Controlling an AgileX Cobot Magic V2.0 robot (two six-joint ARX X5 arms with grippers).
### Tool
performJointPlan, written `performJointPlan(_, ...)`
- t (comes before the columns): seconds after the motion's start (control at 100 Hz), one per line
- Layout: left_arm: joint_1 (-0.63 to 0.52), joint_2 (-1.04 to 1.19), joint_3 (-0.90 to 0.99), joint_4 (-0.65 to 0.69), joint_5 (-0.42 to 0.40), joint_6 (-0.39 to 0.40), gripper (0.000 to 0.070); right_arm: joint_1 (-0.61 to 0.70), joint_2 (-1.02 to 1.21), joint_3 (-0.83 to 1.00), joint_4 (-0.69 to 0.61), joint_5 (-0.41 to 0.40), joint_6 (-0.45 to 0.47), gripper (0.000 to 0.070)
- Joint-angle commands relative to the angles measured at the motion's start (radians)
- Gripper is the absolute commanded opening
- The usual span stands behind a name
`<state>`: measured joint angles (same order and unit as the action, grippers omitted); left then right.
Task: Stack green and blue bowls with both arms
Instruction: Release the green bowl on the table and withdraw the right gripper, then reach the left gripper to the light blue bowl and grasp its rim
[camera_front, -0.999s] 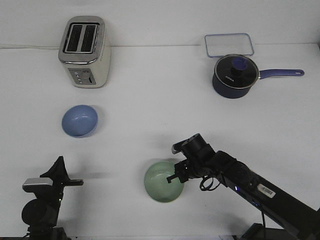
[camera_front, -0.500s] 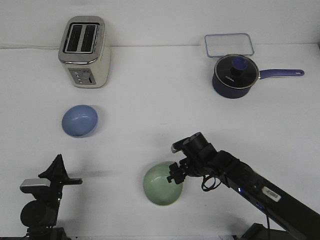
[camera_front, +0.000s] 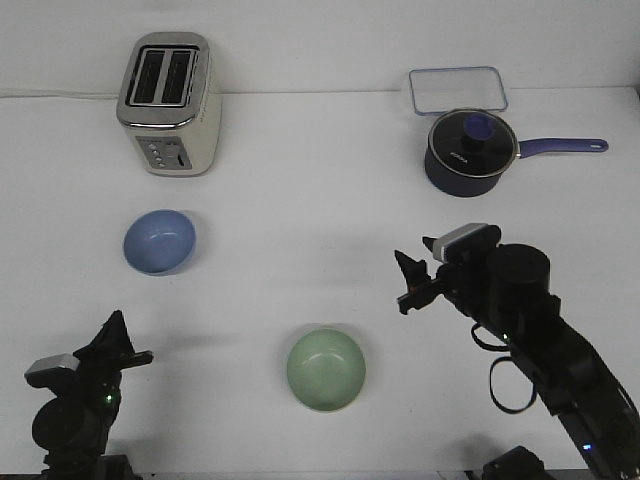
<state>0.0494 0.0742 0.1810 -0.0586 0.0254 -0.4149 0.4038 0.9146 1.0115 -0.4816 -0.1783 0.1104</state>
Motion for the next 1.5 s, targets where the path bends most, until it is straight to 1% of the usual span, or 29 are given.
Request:
performJointPlan(0.0, 0.0, 0.058, 0.06, -0.014, -0.002, -0.02, 0.0015, 0.001, -0.062, -0.085, 0.06, 0.023, -0.018, 0.0358)
performJointPlan(0.07, 0.0, 0.158, 0.13, -0.041, -0.002, -0.007, 0.0015, 0.002, -0.15, -0.195, 0.135, 0.06, -0.01, 0.0358)
performJointPlan(0.16, 0.0, 0.324, 0.238, -0.084, 0.008, 0.043, 0.0014, 0.001, -0.254, -0.324, 0.205, 0.093, 0.012, 0.0358)
performJointPlan(0.23, 0.0, 0.47, 0.339, -0.134, 0.01, 0.095, 0.0014, 0.001, -0.326, -0.403, 0.224, 0.112, 0.032, 0.0358)
performJointPlan(0.34, 0.0, 0.704, 0.509, -0.225, 0.009, 0.182, 0.0014, 0.001, -0.404, -0.481, 0.217, 0.134, 0.057, 0.0358)
performJointPlan(0.43, 0.0, 0.867, 0.633, -0.28, 0.009, 0.217, 0.0026, 0.001, -0.429, -0.504, 0.207, 0.134, 0.057, 0.0358)
performJointPlan(0.45, 0.0, 0.9, 0.657, -0.289, 0.009, 0.22, 0.0044, 0.001, -0.431, -0.504, 0.2, 0.134, 0.057, 0.0358)
performJointPlan(0.47, 0.001, 0.93, 0.68, -0.296, 0.009, 0.222, 0.0077, 0.001, -0.431, -0.505, 0.196, 0.134, 0.056, 0.0359)
performJointPlan(0.59, 0.002, 1.086, 0.794, -0.333, 0.009, 0.223, 0.0383, 0.002, -0.43, -0.505, 0.195, 0.126, 0.05, 0.0359)
performJointPlan(0.64, 0.004, 1.139, 0.83, -0.346, 0.009, 0.224, 0.0459, 0.002, -0.43, -0.505, 0.195, 0.126, 0.05, 0.0359)
performJointPlan(0.67, 0.007, 1.166, 0.848, -0.353, 0.009, 0.224, 0.0477, 0.002, -0.43, -0.505, 0.194, 0.126, 0.05, 0.0359)
performJointPlan(0.789, 0.026, 1.263, 0.905, -0.392, 0.009, 0.224, 0.0483, 0.002, -0.43, -0.505, 0.189, 0.122, 0.05, 0.0359)
performJointPlan(0.849, 0.04, 1.304, 0.918, -0.398, 0.009, 0.224, 0.0515, 0.002, -0.43, -0.505, 0.188, 0.122, 0.049, 0.0359)
performJointPlan(0.969, 0.07, 1.38, 0.927, -0.388, 0.017, 0.224, 0.0515, 0.002, -0.43, -0.505, 0.188, 0.121, 0.049, 0.0359)
performJointPlan(1.079, 0.097, 1.449, 0.927, -0.377, 0.083, 0.224, 0.0514, 0.002, -0.43, -0.505, 0.188, 0.115, 0.05, 0.0359)
performJointPlan(1.149, 0.106, 1.492, 0.927, -0.365, 0.112, 0.223, 0.0514, 0.002, -0.43, -0.505, 0.189, 0.115, 0.05, 0.0359)
performJointPlan(1.259, 0.108, 1.544, 0.93, -0.345, 0.116, 0.219, 0.0512, 0.002, -0.43, -0.505, 0.189, 0.115, 0.05, 0.0359)
performJointPlan(1.359, 0.108, 1.573, 0.938, -0.336, 0.116, 0.219, 0.0486, 0.002, -0.43, -0.505, 0.189, 0.115, 0.05, 0.0359)
performJointPlan(1.389, 0.108, 1.579, 0.941, -0.337, 0.116, 0.219, 0.0444, 0.002, -0.43, -0.505, 0.188, 0.115, 0.05, 0.0359)
performJointPlan(1.409, 0.108, 1.58, 0.942, -0.336, 0.116, 0.22, 0.0392, 0.002, -0.43, -0.505, 0.188, 0.115, 0.05, 0.0359)
performJointPlan(1.439, 0.108, 1.581, 0.942, -0.335, 0.116, 0.22, 0.0293, 0.002, -0.43, -0.505, 0.189, 0.115, 0.05, 0.0359)
performJointPlan(1.449, 0.108, 1.581, 0.942, -0.335, 0.116, 0.22, 0.0276, 0.002, -0.43, -0.505, 0.189, 0.115, 0.05, 0.0359)
performJointPlan(1.459, 0.108, 1.581, 0.942, -0.335, 0.116, 0.22, 0.0225, 0.002, -0.43, -0.505, 0.189, 0.115, 0.05, 0.0359)
performJointPlan(1.489, 0.108, 1.581, 0.942, -0.333, 0.116, 0.22, 0.0123, 0.002, -0.43, -0.505, 0.189, 0.115, 0.05, 0.0359)
